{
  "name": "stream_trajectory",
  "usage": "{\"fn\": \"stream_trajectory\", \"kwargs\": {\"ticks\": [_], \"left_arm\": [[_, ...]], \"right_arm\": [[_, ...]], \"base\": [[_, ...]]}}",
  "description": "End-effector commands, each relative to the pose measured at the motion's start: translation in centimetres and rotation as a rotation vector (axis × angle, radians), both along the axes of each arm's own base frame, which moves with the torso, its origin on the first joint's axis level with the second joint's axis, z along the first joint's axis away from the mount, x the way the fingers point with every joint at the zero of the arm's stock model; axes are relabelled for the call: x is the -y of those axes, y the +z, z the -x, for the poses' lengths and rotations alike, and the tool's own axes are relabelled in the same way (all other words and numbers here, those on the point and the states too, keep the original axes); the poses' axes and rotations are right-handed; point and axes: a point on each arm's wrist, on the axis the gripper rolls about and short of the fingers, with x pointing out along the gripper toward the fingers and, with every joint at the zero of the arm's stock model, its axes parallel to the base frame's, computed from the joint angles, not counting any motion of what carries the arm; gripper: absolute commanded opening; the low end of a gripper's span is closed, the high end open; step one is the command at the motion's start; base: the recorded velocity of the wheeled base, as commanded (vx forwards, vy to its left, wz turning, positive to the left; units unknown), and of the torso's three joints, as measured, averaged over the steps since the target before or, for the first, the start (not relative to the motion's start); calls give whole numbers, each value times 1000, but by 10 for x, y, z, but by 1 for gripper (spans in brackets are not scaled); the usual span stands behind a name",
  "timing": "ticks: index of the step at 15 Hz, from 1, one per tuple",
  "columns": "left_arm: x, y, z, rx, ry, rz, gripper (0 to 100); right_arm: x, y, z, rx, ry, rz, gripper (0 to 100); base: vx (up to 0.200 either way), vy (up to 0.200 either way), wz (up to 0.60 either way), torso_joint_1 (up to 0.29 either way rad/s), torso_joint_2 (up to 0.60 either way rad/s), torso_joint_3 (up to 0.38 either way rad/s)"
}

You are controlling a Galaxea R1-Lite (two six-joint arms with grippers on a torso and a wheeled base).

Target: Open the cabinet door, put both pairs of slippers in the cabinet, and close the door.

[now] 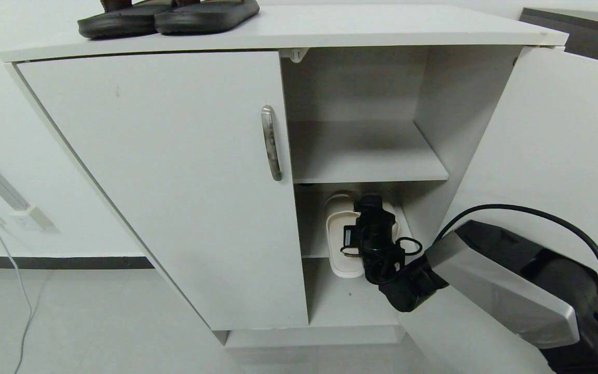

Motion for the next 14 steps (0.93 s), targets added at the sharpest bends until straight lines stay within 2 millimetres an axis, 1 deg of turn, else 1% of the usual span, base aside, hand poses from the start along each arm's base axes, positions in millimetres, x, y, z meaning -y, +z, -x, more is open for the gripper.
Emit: {"fn": "stream_trajectory", "kwargs": {"ticks": [1,2,6,9,12,13,14], "left_arm": [[0,0,0,-1,0,0,0],[0,0,0,-1,2,0,0],[0,0,0,0,0,0,0],[0,0,0,-1,0,0,0],[0,0,0,0,0,0,0],[0,0,0,0,0,0,0],[0,0,0,0,0,0,0]], "right_arm": [[-3,1,-9,16,-11,-9,0],[-3,0,-15,13,-18,-3,0],[-4,-7,-23,18,-22,5,0],[-2,-9,-31,34,-29,28,0],[-3,-11,-32,26,-29,37,0],[-3,-13,-32,21,-29,40,100],[-3,-14,-32,18,-30,42,100]], "base": [[0,0,0,0,0,0],[0,0,0,0,0,0],[0,0,0,0,0,0],[0,0,0,0,0,0],[0,0,0,0,0,0],[0,0,0,0,0,0],[0,0,0,0,0,0]]}}
